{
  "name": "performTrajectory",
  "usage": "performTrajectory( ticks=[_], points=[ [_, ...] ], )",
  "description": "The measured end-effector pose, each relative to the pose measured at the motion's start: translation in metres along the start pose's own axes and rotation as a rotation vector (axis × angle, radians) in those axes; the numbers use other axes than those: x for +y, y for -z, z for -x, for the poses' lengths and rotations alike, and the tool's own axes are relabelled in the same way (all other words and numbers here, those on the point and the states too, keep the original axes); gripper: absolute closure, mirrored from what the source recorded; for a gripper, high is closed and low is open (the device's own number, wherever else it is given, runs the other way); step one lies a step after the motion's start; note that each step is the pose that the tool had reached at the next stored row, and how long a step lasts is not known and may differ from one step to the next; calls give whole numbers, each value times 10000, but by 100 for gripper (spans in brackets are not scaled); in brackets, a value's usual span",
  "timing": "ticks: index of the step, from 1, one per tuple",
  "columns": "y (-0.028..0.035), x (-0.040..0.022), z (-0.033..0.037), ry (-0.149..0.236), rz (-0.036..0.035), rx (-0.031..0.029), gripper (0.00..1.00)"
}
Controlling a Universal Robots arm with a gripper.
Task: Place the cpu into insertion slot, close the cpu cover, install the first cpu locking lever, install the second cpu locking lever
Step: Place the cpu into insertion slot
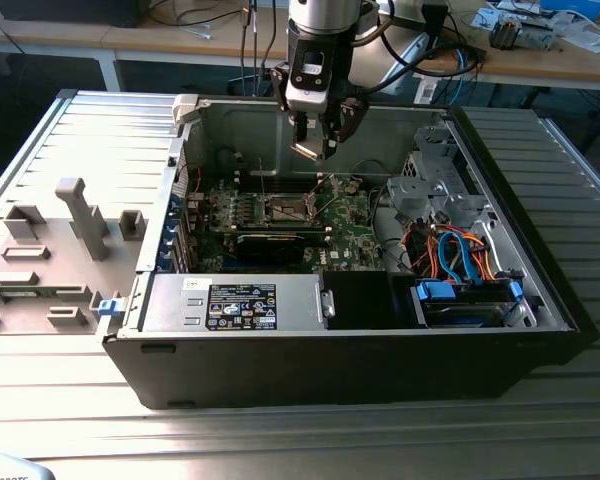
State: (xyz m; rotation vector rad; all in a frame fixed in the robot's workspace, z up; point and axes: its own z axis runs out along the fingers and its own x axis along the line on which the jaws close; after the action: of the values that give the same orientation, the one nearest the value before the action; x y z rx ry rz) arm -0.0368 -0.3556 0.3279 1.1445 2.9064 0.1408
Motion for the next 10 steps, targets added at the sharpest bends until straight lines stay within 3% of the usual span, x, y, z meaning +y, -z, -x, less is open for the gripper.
performTrajectory(
  ticks=[10],
  points=[
    [-1,0,0,-148,2,-14,46]
  ],
)
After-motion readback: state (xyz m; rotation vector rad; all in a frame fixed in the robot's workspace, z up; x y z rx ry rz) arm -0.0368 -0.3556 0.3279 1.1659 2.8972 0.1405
